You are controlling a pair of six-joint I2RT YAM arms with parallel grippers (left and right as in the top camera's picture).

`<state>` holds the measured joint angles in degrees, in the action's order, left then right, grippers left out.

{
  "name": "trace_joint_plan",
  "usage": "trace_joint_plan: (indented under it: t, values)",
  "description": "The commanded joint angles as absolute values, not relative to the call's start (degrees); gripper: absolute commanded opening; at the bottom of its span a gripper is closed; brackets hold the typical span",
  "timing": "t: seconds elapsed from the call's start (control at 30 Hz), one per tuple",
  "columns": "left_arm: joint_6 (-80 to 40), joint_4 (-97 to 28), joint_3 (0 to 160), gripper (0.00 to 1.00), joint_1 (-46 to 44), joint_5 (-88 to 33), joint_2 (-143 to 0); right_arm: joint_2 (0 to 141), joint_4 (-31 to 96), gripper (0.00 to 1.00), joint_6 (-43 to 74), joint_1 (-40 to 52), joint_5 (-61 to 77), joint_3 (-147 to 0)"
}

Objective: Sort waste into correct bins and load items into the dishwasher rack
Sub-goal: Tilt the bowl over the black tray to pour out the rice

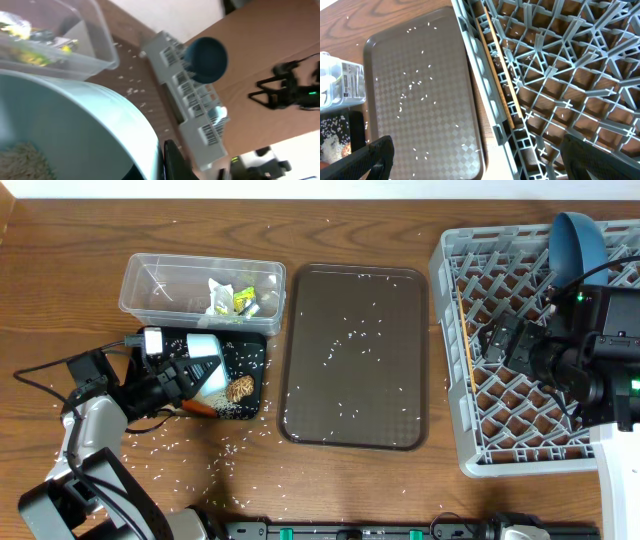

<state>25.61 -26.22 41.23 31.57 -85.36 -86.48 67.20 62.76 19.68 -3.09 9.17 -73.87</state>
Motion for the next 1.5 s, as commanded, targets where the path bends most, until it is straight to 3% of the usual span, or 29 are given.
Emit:
trace_joint_plan:
  t: [0.0,0.1,0.2,0.3,0.37,0.5,0.63,0.73,0.93,1.0,1.07,1.13,1.2,1.3,1.4,1.47]
  values:
    - [25.78,-26.13,41.30,0.06,31.99,-86.78,-86.83,66.54,62.63,0.99,18.59,-4.21,9.26,-74.13]
    - [27.73,-26.06,41.30,0.06,31.97,-89.12,-86.83,66.54,62.85,0.99,18.59,-4.21,9.23,-74.13]
    - [21.30,-27.55,41.34,0.06,32.05,-90.06,-86.56,66.52,62.98,0.99,18.59,-4.21,9.26,-74.13]
    - [28.08,-26.81,41.23,0.06,32.23,-84.55,-86.65,66.54,63.20,0.99,18.59,-4.21,9.23,-74.13]
    - [22.15,-25.19,41.28,0.06,33.06,-90.00,-86.78,66.54,63.00,0.99,18.59,-4.21,9.23,-74.13]
    - [22.13,-22.15,41.25,0.06,33.10,-89.14,-86.87,66.54,62.87,0.99,18.59,-4.21,9.23,-74.13]
    - [15.16,-22.02,41.19,0.06,33.12,-77.47,-86.87,66.54,62.81,0.99,18.59,-4.21,9.26,-74.13]
    - [11.25,-18.39,41.19,0.06,33.58,-90.08,-86.85,66.54,62.83,0.99,18.57,-4.21,9.23,-74.13]
    - [10.90,-16.75,41.17,0.06,33.85,-87.39,-86.87,66.54,62.19,0.99,18.61,-4.19,9.28,-74.13]
    - [10.24,-16.80,40.99,0.06,33.87,-80.01,-86.87,66.54,62.22,0.99,18.61,-4.19,9.28,-74.13]
    - [5.61,-15.53,40.99,0.06,34.15,-83.64,-86.89,66.54,62.26,0.99,18.61,-4.19,9.28,-74.13]
    - [11.29,-14.92,40.88,0.06,34.20,-88.14,-86.83,66.54,62.46,0.99,18.59,-4.21,9.26,-74.13]
    - [9.76,-15.66,40.27,0.06,34.22,-78.76,-87.00,66.54,62.41,0.99,18.61,-4.19,9.26,-74.13]
    - [5.10,-10.57,40.23,0.06,34.26,-90.15,-87.55,66.54,62.43,0.99,18.61,-4.21,9.26,-74.13]
    - [5.98,-10.20,39.57,0.06,34.04,-81.84,-87.26,66.54,62.13,0.99,18.63,-4.21,9.50,-74.13]
    - [1.15,-6.63,39.57,0.06,34.06,-88.71,-87.46,66.54,62.22,0.99,18.61,-4.21,9.47,-74.13]
